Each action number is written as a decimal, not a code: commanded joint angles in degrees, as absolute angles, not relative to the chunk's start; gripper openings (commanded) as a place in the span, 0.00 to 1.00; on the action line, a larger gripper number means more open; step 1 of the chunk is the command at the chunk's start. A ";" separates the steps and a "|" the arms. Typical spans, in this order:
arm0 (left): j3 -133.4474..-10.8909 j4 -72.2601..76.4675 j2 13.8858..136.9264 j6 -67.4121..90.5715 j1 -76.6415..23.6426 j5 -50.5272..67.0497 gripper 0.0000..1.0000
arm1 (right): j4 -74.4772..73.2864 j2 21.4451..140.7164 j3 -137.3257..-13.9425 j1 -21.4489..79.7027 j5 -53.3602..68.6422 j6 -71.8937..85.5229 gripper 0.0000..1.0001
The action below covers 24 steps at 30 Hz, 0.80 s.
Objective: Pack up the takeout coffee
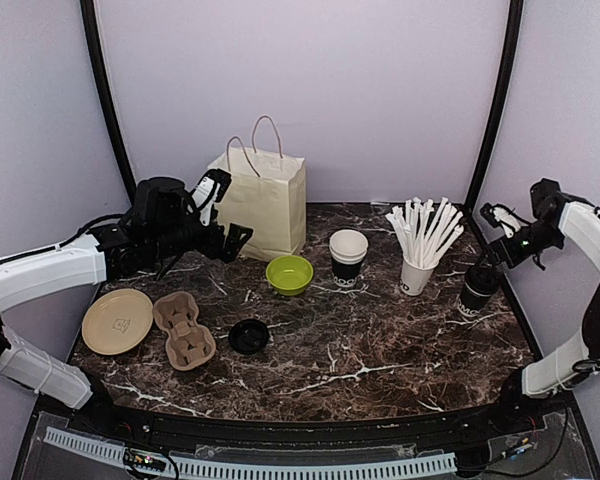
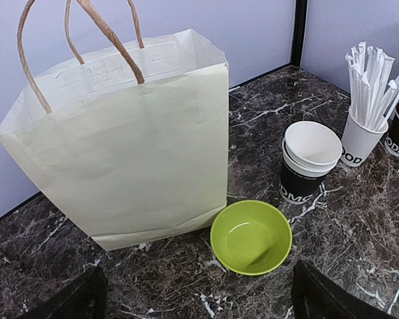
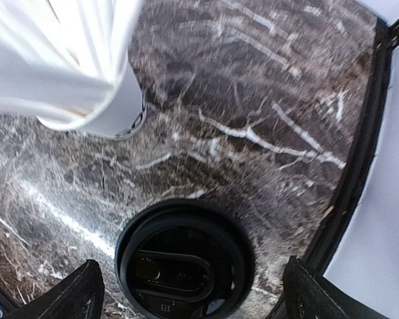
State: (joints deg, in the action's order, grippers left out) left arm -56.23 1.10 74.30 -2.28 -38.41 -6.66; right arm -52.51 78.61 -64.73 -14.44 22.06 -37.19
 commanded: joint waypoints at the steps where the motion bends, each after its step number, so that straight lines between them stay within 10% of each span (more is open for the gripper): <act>1: -57.84 0.57 72.89 -1.83 -38.14 -6.15 0.99 | -53.77 75.11 -70.83 -14.43 25.94 -33.79 0.93; 24: -60.54 -3.22 76.44 -1.82 -36.08 -2.00 0.94 | -50.61 94.30 -100.44 31.15 15.35 -35.04 0.52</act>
